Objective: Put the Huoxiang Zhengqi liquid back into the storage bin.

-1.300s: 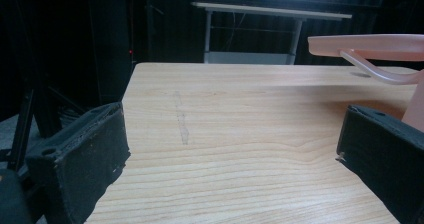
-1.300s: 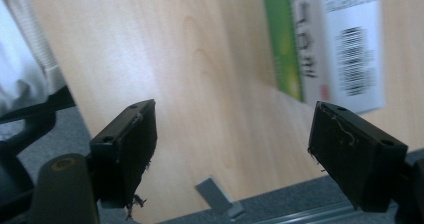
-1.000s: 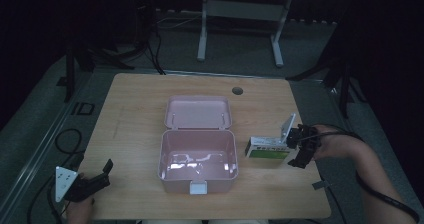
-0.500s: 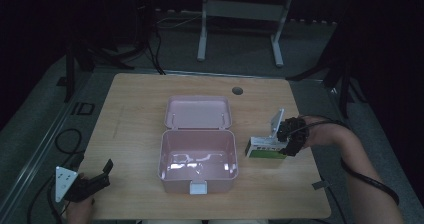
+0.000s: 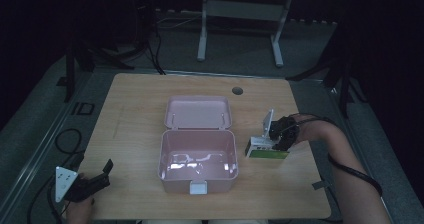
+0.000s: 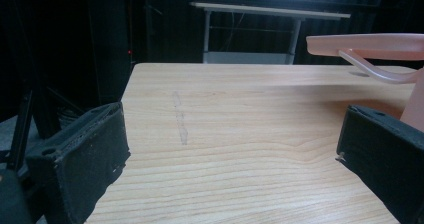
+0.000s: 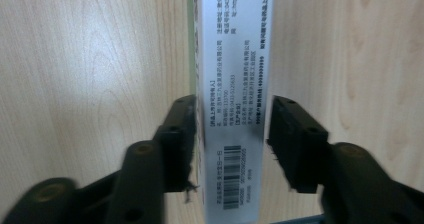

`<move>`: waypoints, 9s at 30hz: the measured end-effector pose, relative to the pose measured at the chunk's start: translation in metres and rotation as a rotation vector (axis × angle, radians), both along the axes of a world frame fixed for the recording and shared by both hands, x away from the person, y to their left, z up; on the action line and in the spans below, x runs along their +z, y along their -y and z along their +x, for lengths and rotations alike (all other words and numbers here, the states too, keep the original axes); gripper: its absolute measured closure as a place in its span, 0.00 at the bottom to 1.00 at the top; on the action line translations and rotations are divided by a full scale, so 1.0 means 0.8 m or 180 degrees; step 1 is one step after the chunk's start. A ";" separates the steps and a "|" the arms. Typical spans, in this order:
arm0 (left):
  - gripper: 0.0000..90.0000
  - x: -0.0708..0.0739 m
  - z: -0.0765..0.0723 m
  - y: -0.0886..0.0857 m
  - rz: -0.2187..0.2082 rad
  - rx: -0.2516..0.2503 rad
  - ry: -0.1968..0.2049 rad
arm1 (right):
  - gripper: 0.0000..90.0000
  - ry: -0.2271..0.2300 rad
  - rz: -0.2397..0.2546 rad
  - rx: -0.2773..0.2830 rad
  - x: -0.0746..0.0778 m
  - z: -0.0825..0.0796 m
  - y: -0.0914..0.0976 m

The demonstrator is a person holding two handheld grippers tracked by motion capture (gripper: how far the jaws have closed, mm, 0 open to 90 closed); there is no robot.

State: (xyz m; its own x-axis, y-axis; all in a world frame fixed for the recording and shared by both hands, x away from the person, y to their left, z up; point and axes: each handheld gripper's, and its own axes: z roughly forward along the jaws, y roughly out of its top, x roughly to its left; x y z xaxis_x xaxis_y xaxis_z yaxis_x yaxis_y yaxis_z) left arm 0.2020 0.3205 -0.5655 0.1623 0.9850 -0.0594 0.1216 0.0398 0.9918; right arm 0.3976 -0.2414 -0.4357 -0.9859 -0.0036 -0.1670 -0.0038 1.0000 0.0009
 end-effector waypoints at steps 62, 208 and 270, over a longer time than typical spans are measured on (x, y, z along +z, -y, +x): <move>0.00 0.000 0.000 0.002 0.0024 0.0023 -0.0010 | 0.69 -0.0160 -0.0043 -0.0051 0.107 -0.043 -0.037; 0.00 0.000 0.000 0.000 0.0021 0.0003 -0.0005 | 0.15 -0.0064 0.1551 -0.0666 0.090 -0.041 -0.096; 0.00 0.000 0.000 0.000 0.0014 0.0007 -0.0010 | 0.14 0.1463 0.3052 -0.2879 -0.136 -0.071 0.118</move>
State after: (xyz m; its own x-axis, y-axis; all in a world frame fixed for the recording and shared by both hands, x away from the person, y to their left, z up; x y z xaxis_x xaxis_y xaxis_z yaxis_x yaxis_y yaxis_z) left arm 0.2021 0.3203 -0.5654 0.1599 0.9856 -0.0556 0.1245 0.0358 0.9916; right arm 0.3408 -0.3359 -0.5446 -0.4419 0.8958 -0.0473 0.4486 0.2663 0.8531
